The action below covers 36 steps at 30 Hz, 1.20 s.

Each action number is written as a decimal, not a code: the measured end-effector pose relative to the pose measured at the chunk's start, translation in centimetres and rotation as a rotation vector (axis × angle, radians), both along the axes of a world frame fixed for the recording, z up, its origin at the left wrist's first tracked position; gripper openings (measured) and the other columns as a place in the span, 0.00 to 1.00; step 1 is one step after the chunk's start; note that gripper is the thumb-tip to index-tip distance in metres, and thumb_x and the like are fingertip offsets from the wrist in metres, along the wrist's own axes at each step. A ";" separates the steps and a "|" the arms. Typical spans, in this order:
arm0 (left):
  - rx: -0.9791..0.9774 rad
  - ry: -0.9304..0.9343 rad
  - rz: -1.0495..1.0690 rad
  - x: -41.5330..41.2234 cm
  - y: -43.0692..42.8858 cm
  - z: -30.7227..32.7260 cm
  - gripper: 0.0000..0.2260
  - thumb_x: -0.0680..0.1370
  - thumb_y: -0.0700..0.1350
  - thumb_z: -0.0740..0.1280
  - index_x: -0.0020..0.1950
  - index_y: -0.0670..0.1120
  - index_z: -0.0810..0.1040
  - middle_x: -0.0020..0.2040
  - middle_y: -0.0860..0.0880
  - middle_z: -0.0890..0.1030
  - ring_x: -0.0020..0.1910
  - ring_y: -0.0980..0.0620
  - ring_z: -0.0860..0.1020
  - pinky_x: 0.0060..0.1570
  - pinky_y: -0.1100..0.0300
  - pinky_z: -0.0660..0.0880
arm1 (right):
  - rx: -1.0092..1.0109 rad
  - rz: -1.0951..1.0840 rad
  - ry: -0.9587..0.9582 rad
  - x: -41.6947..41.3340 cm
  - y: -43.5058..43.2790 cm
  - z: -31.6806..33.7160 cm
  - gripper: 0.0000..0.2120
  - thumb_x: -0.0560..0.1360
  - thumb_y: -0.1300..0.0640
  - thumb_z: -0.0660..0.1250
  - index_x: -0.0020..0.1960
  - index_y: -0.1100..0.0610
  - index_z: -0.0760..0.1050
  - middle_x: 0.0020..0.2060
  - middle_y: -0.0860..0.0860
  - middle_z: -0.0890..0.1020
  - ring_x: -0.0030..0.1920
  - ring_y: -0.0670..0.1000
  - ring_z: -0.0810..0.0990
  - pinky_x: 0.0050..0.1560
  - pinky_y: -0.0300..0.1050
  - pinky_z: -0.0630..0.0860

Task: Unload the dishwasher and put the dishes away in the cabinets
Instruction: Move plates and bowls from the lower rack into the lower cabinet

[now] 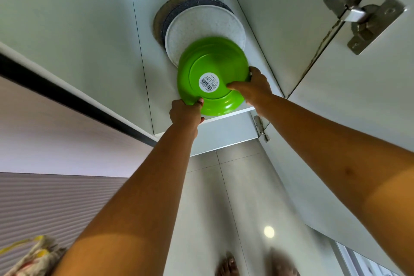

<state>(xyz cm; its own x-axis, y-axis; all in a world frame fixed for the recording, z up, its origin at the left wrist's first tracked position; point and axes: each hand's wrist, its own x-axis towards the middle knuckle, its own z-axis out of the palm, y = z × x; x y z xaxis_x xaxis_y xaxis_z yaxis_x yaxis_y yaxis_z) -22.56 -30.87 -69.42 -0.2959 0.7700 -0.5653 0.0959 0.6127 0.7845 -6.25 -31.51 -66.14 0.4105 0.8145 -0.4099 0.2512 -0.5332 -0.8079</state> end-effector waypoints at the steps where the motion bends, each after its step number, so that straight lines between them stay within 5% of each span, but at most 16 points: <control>1: 0.001 0.005 0.004 0.0 0.1 0.0 0.23 0.72 0.45 0.73 0.62 0.37 0.71 0.62 0.38 0.74 0.55 0.41 0.78 0.22 0.63 0.77 | 0.001 -0.024 0.017 -0.2 0.0 0.0 0.37 0.65 0.54 0.77 0.69 0.56 0.65 0.63 0.57 0.73 0.61 0.57 0.75 0.57 0.54 0.77; 9: 0.027 -0.033 0.041 -1.5 1.3 1.0 0.21 0.73 0.41 0.72 0.63 0.37 0.72 0.63 0.37 0.74 0.46 0.43 0.77 0.21 0.64 0.76 | 0.010 -0.153 0.191 -2.3 1.4 -0.1 0.31 0.65 0.57 0.78 0.64 0.57 0.70 0.54 0.54 0.76 0.56 0.57 0.79 0.56 0.54 0.78; 12: 0.051 -0.039 0.056 -2.2 2.2 1.6 0.20 0.74 0.39 0.71 0.64 0.38 0.71 0.64 0.38 0.74 0.47 0.43 0.77 0.30 0.62 0.79 | 0.026 -0.142 0.210 -3.7 2.3 0.2 0.25 0.67 0.59 0.75 0.62 0.58 0.72 0.47 0.52 0.73 0.51 0.57 0.79 0.55 0.55 0.79; 15: 0.052 -0.087 0.041 -3.1 3.1 2.2 0.18 0.76 0.37 0.68 0.64 0.37 0.71 0.63 0.39 0.74 0.52 0.43 0.76 0.45 0.57 0.77 | 0.010 -0.109 0.245 -4.6 3.3 0.6 0.24 0.68 0.60 0.75 0.61 0.57 0.72 0.53 0.55 0.77 0.48 0.55 0.78 0.54 0.55 0.79; 19: 0.078 -0.078 0.008 -3.6 4.1 2.5 0.17 0.76 0.38 0.68 0.63 0.37 0.71 0.56 0.42 0.74 0.48 0.45 0.75 0.46 0.55 0.76 | 0.038 -0.113 0.240 -4.7 4.4 0.6 0.32 0.66 0.58 0.76 0.67 0.56 0.69 0.64 0.54 0.68 0.52 0.55 0.76 0.50 0.53 0.81; 25: 0.033 -0.150 0.013 -2.9 5.2 3.0 0.14 0.77 0.36 0.67 0.61 0.42 0.71 0.42 0.45 0.75 0.34 0.54 0.72 0.48 0.55 0.77 | 0.031 -0.063 0.316 -3.4 5.6 0.3 0.33 0.68 0.61 0.75 0.70 0.54 0.66 0.65 0.53 0.71 0.52 0.52 0.74 0.39 0.45 0.78; 29: 0.013 -0.156 0.030 -3.1 6.0 3.3 0.12 0.75 0.35 0.68 0.57 0.42 0.72 0.36 0.48 0.74 0.33 0.56 0.72 0.32 0.63 0.76 | -0.043 0.012 0.378 -3.2 6.9 0.6 0.34 0.66 0.61 0.76 0.68 0.48 0.67 0.65 0.54 0.70 0.54 0.55 0.77 0.23 0.34 0.74; 32: -0.001 -0.161 0.046 -3.7 6.1 3.1 0.14 0.73 0.34 0.70 0.57 0.39 0.73 0.36 0.47 0.74 0.33 0.56 0.72 0.23 0.67 0.74 | -0.119 0.114 0.397 -2.7 7.1 0.9 0.32 0.69 0.61 0.72 0.69 0.44 0.65 0.58 0.51 0.74 0.42 0.50 0.75 0.24 0.33 0.73; 36: -0.022 -0.228 0.075 -3.5 5.3 3.1 0.09 0.73 0.33 0.69 0.39 0.43 0.71 0.33 0.47 0.70 0.31 0.55 0.70 0.20 0.72 0.70 | -0.182 0.141 0.395 -1.8 6.4 0.8 0.33 0.71 0.60 0.69 0.70 0.40 0.61 0.42 0.47 0.75 0.34 0.46 0.73 0.30 0.36 0.71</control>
